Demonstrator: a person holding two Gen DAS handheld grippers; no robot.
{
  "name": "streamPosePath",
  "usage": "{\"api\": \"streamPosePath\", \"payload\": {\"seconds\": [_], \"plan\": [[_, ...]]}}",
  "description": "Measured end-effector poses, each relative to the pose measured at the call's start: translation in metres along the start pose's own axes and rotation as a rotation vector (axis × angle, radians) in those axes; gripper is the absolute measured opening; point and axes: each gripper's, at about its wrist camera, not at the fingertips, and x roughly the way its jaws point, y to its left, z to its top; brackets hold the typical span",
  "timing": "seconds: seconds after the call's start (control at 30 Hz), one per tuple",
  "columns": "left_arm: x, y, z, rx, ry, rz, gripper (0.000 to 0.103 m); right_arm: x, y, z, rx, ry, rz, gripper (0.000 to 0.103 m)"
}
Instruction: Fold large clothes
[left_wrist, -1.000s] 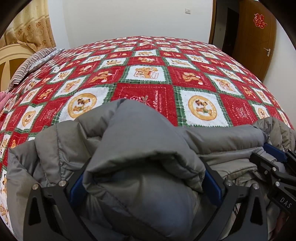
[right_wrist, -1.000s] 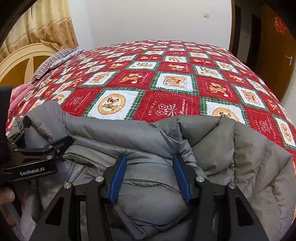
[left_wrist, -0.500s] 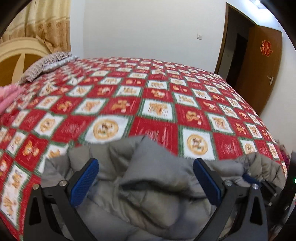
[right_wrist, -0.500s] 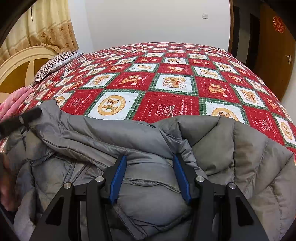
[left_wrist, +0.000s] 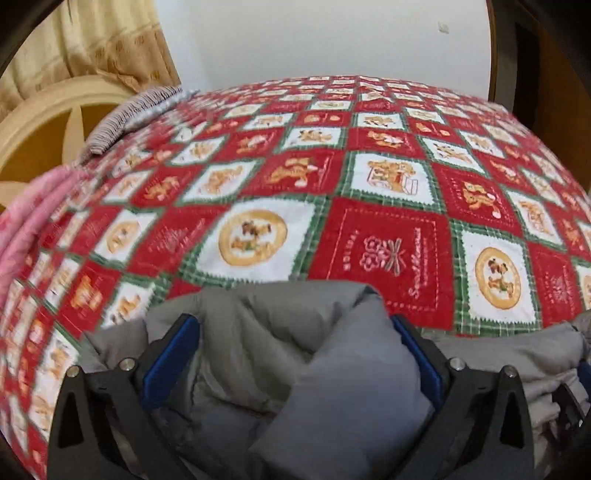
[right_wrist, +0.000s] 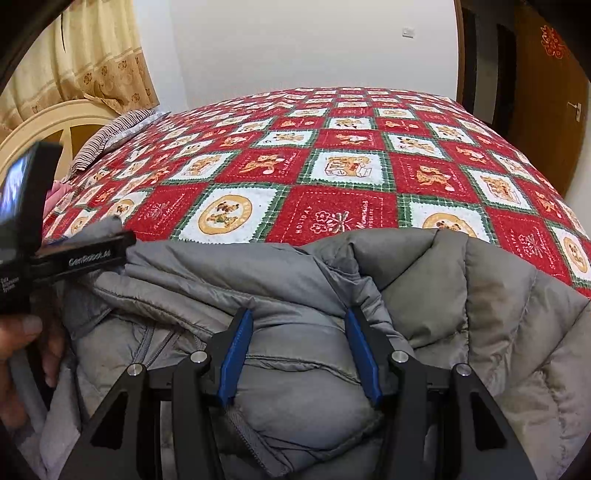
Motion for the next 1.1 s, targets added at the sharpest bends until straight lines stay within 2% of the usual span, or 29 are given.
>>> {"api": "streamPosePath", "payload": {"seconds": [0.07,0.23,0.87,0.97,1.07,1.1], "plan": [[0.001,-0.002,-0.003,0.005,-0.011,0.004,0.103,0.000,0.000,0.000,0.001,0.001,0.001,0.053],[0.007,0.004,-0.006,-0.032,-0.003,-0.042,0.103,0.001,0.002,0.001,-0.015,0.007,-0.017,0.053],[0.010,-0.001,-0.002,-0.022,0.013,-0.040,0.103,0.005,0.009,0.003,-0.056,0.025,-0.060,0.054],[-0.007,0.005,0.003,0.004,0.016,-0.051,0.103,-0.005,0.016,0.007,-0.115,0.045,-0.088,0.055],[-0.047,0.021,0.004,0.030,-0.034,-0.078,0.103,-0.034,0.013,0.005,-0.140,0.026,-0.122,0.068],[-0.069,0.031,0.000,0.044,-0.065,-0.102,0.103,-0.046,0.010,0.002,-0.137,0.018,-0.130,0.069]]}}
